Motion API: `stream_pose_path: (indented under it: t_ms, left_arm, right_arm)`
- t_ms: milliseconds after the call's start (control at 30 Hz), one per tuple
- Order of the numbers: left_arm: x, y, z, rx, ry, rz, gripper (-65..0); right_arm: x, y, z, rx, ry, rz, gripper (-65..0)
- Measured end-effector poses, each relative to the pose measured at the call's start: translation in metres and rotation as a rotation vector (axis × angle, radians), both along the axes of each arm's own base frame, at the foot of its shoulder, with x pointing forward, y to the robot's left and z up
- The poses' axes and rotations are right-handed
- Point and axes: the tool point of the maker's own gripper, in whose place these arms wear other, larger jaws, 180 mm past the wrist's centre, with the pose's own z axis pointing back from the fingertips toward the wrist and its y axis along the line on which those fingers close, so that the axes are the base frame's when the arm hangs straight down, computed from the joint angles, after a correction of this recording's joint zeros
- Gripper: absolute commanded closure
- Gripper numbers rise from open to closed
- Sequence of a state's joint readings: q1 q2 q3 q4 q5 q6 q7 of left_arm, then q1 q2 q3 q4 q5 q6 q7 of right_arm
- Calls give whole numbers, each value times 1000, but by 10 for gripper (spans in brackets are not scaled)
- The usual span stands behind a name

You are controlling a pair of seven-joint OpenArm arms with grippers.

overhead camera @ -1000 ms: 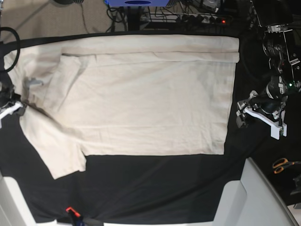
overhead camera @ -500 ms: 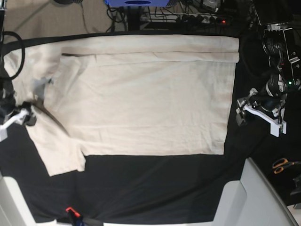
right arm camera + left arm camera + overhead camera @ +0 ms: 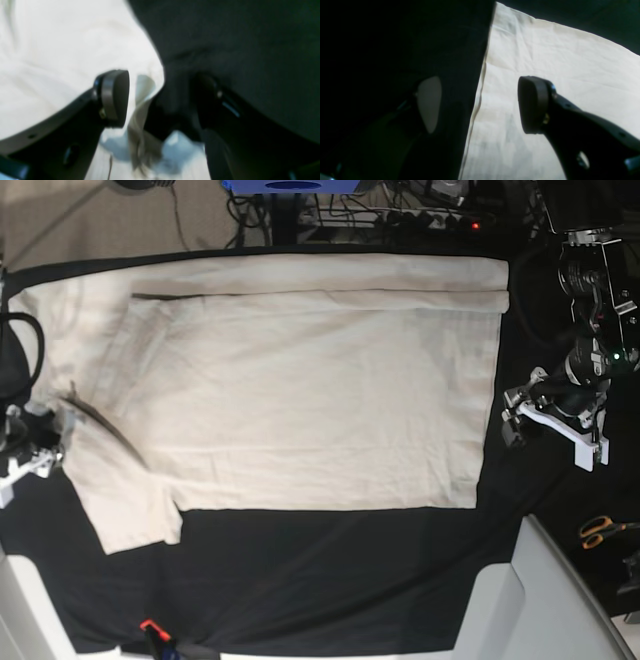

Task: Fold the T-shirt properly
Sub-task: 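Pinch the shirt's side edge near the sleeve with the right gripper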

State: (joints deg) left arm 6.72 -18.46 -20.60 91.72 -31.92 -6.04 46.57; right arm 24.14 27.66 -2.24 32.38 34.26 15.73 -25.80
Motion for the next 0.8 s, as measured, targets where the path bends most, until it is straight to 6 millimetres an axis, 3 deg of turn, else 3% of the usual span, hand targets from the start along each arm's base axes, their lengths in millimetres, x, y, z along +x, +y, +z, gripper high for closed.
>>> stream_pose_path:
  t_ms: [167,633,800]
  left_arm:
    - [-2,2,-6,-6,16,7,-457]
    - [-5,3,-13,-12,35,15,-457]
    - [-4,3,-12,-12,33,15,-457]
  right_arm:
    - [-11,4,-22,-13,22,-10,-392]
    - [-9,11,-22,-4,29,-1,-387]
    - [-9,12,-23,-3,32,0,-282]
